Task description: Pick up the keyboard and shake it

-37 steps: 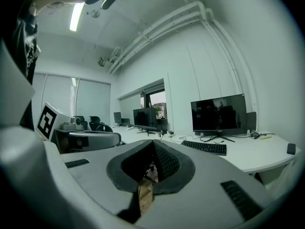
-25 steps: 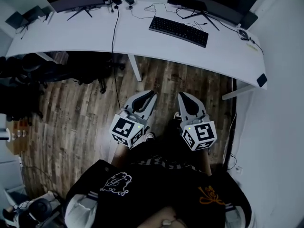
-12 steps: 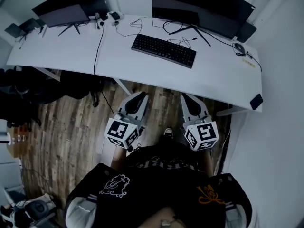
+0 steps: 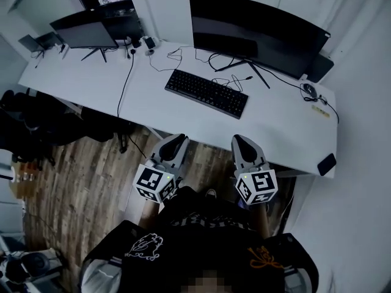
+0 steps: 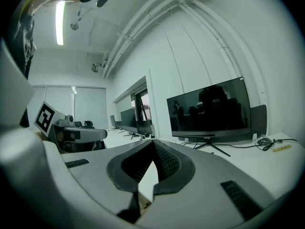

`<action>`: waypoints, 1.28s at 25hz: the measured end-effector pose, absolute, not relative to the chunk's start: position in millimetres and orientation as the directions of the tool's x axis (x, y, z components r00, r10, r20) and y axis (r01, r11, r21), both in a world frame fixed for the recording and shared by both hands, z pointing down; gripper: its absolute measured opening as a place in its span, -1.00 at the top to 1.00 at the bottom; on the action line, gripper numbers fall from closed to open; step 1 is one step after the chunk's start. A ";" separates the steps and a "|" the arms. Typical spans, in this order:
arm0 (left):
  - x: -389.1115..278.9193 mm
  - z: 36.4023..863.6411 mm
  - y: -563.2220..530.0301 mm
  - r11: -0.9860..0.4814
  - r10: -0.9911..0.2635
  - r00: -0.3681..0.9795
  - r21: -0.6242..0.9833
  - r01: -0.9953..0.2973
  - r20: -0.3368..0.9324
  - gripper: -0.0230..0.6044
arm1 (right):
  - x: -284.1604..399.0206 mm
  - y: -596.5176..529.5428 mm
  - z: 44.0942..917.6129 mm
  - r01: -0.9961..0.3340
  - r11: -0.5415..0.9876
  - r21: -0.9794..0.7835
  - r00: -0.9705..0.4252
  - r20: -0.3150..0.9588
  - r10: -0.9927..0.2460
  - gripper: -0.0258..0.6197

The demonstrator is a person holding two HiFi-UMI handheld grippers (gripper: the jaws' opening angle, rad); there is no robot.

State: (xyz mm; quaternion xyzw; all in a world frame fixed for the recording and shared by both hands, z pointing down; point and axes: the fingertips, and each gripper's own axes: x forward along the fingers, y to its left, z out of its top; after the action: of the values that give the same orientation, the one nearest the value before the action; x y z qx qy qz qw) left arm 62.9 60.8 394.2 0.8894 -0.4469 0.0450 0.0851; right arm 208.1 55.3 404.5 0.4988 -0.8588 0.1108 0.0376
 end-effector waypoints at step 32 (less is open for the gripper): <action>-80.2 508.0 -207.9 -0.664 -0.654 0.673 0.165 -0.729 0.345 0.76 | 125.7 -184.6 447.7 -0.958 0.238 -0.159 -0.276 0.295 -0.915 0.88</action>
State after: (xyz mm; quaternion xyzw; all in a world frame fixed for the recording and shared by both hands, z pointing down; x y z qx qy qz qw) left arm -80.2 -207.9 508.0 0.9030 -0.3829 0.1293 0.1460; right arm 125.7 -184.6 447.7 0.5974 -0.7837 0.1551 0.0701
